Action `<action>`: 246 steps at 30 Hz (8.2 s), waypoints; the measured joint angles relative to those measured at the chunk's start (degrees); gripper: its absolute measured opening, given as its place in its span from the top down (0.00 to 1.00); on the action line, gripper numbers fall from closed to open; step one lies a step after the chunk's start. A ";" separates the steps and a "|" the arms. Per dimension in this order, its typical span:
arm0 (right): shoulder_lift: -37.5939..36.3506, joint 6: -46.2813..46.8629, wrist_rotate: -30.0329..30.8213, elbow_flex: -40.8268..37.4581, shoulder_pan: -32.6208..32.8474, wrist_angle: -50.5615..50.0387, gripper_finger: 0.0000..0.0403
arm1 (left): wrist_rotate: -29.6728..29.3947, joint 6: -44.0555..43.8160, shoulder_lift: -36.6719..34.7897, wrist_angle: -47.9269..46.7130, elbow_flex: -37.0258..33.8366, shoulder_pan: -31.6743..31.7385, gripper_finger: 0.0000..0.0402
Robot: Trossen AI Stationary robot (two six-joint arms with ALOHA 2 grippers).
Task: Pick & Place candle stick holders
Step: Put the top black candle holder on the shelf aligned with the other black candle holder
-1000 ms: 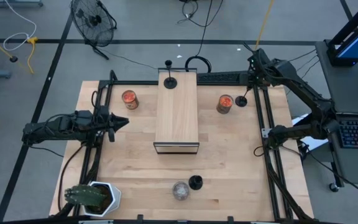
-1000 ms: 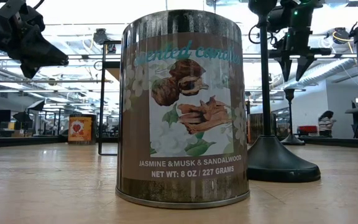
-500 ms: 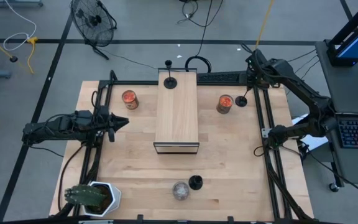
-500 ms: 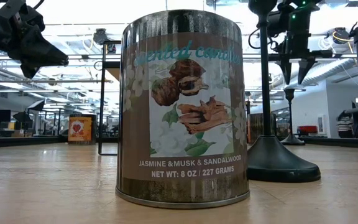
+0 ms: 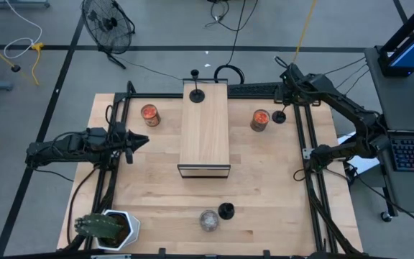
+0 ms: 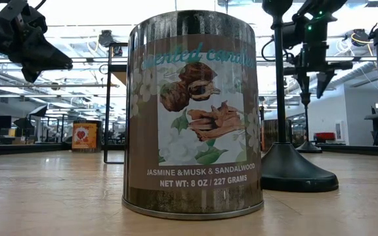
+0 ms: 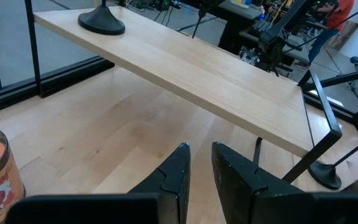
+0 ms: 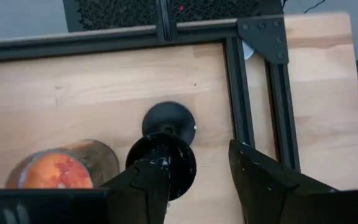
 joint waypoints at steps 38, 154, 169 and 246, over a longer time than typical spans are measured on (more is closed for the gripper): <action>-0.08 0.17 -0.31 -6.52 0.00 7.85 0.98 | 0.11 1.49 0.00 -0.34 0.01 -0.01 0.82; 5.19 7.68 -38.94 18.17 16.50 27.94 1.00 | 0.12 0.87 -0.01 -0.30 0.01 0.00 0.82; 5.26 5.20 -37.56 18.17 16.37 27.85 1.00 | 0.24 0.92 0.00 -0.30 0.01 -0.01 0.82; 5.31 -9.94 -31.99 -10.69 21.66 65.00 1.00 | -0.02 0.83 -0.02 2.02 0.01 0.01 0.82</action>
